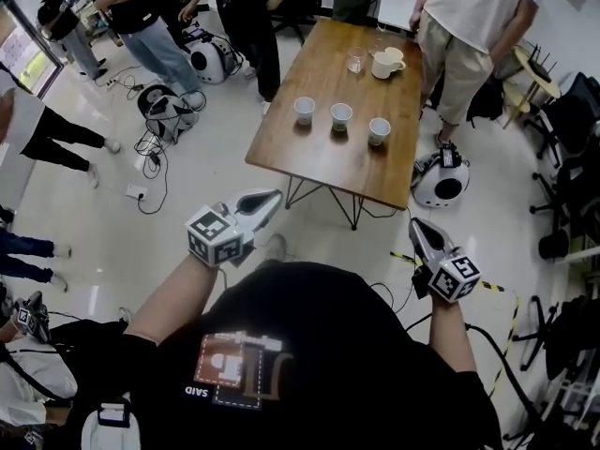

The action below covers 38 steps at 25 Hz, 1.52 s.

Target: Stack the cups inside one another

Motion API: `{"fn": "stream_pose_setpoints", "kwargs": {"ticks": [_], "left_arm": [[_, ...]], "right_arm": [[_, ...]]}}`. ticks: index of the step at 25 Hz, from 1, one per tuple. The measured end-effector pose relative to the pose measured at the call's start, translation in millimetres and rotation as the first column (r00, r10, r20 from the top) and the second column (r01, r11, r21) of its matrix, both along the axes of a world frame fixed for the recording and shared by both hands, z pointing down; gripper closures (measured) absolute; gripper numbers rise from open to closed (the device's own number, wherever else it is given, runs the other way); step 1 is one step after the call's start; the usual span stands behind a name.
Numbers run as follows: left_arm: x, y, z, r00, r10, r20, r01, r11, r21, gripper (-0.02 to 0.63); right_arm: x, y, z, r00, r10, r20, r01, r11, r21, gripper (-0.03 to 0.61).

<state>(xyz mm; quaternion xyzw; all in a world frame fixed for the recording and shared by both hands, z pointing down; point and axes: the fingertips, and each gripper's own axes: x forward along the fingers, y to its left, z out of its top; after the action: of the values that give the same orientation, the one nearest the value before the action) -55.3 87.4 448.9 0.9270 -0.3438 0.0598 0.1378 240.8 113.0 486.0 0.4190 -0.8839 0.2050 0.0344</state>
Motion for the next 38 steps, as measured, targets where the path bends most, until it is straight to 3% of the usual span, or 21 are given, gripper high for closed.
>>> {"fn": "stream_pose_setpoints", "kwargs": {"ticks": [6,16,20,25,29,33,36,37,38], "left_arm": [[-16.5,-76.9,12.8,0.993,0.116,-0.006,-0.115,0.991,0.063,0.612],[-42.6,-224.1,21.5,0.957,0.281,-0.072,-0.282,0.959,-0.012,0.612],[-46.4,-249.0,32.5,0.959,0.269,-0.09,-0.273,0.961,-0.037,0.612],[-41.5,-257.8,43.7,0.973,0.205,-0.105,-0.213,0.974,-0.074,0.612],[-38.9,-256.9,46.0,0.989,0.078,-0.123,-0.092,0.989,-0.114,0.612],[-35.7,-241.4,50.1,0.989,-0.047,-0.138,0.024,0.986,-0.164,0.612],[-40.7,-229.5,57.6,0.987,-0.106,-0.12,0.081,0.977,-0.198,0.612],[-44.1,-225.6,60.2,0.986,-0.121,-0.113,0.096,0.974,-0.205,0.612],[-48.8,-222.2,62.4,0.985,-0.134,-0.108,0.109,0.972,-0.21,0.612]], "right_arm": [[-31.0,-65.8,-0.7,0.998,0.039,-0.052,-0.039,0.999,-0.003,0.566],[-72.8,-190.5,-17.0,0.98,0.197,0.004,-0.197,0.98,-0.041,0.566],[-84.4,-215.6,-7.8,0.983,0.185,0.023,-0.182,0.98,-0.079,0.566],[-64.0,-242.4,2.9,0.982,0.179,0.068,-0.17,0.978,-0.117,0.566],[-53.5,-255.6,15.6,0.996,0.081,0.04,-0.076,0.991,-0.114,0.566],[-56.4,-265.4,35.8,0.991,-0.067,-0.112,0.055,0.992,-0.11,0.565],[-91.8,-288.7,51.7,0.946,-0.199,-0.257,0.173,0.977,-0.121,0.563],[-110.5,-295.3,59.1,0.916,-0.259,-0.307,0.228,0.965,-0.134,0.543],[-131.0,-300.7,67.9,0.879,-0.321,-0.352,0.284,0.947,-0.153,0.471]]}}
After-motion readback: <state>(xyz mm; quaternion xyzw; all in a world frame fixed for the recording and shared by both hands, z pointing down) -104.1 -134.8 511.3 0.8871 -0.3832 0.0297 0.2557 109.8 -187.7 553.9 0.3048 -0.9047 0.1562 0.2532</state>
